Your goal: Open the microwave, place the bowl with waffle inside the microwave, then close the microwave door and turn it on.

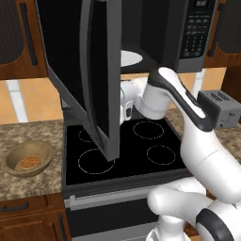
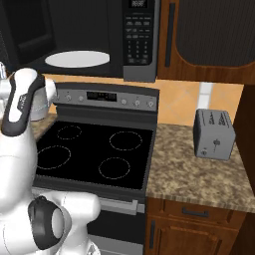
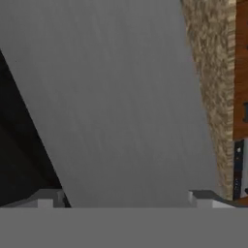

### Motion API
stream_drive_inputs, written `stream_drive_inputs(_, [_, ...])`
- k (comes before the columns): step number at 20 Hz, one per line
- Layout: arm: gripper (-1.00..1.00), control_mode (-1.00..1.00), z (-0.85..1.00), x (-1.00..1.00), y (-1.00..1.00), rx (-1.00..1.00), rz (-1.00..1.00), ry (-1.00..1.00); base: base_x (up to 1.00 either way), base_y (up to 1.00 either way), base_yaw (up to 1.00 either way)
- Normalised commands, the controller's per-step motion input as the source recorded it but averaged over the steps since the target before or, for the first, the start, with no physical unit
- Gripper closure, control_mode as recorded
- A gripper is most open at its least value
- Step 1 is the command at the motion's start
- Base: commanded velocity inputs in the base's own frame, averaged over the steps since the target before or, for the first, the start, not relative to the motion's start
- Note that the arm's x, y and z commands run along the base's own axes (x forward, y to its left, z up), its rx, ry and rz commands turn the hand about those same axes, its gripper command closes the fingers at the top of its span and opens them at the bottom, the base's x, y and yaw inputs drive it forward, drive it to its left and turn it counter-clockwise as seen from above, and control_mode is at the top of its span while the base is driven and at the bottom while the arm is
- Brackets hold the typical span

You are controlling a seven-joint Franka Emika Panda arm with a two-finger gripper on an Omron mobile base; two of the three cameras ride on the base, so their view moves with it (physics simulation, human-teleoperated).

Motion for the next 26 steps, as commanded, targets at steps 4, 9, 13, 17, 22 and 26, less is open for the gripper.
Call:
stream_drive_inputs(4, [-1.00, -1.00, 0.11, -0.01, 1.00, -0.55, -0.01, 0.00, 0.00, 0.00, 0.00])
stream_drive_inputs(9, [-1.00, -1.00, 0.00, 0.00, 0.78, -0.43, -0.14, 0.01, 0.00, 0.00, 0.00])
stream_drive_inputs(13, [-1.00, -1.00, -0.47, -0.33, -0.84, -0.08, -0.17, 0.00, 0.00, 0.00, 0.00])
stream_drive_inputs(17, [-1.00, -1.00, -0.83, -0.43, -1.00, 0.00, -0.13, 0.00, 0.00, 0.00, 0.00])
stream_drive_inputs(22, [-1.00, -1.00, -0.98, 0.03, -0.56, -0.12, -0.04, 0.00, 0.00, 0.00, 0.00])
stream_drive_inputs(26, [-1.00, -1.00, -0.72, 0.81, 0.00, -0.22, 0.06, 0.00, 0.00, 0.00, 0.00])
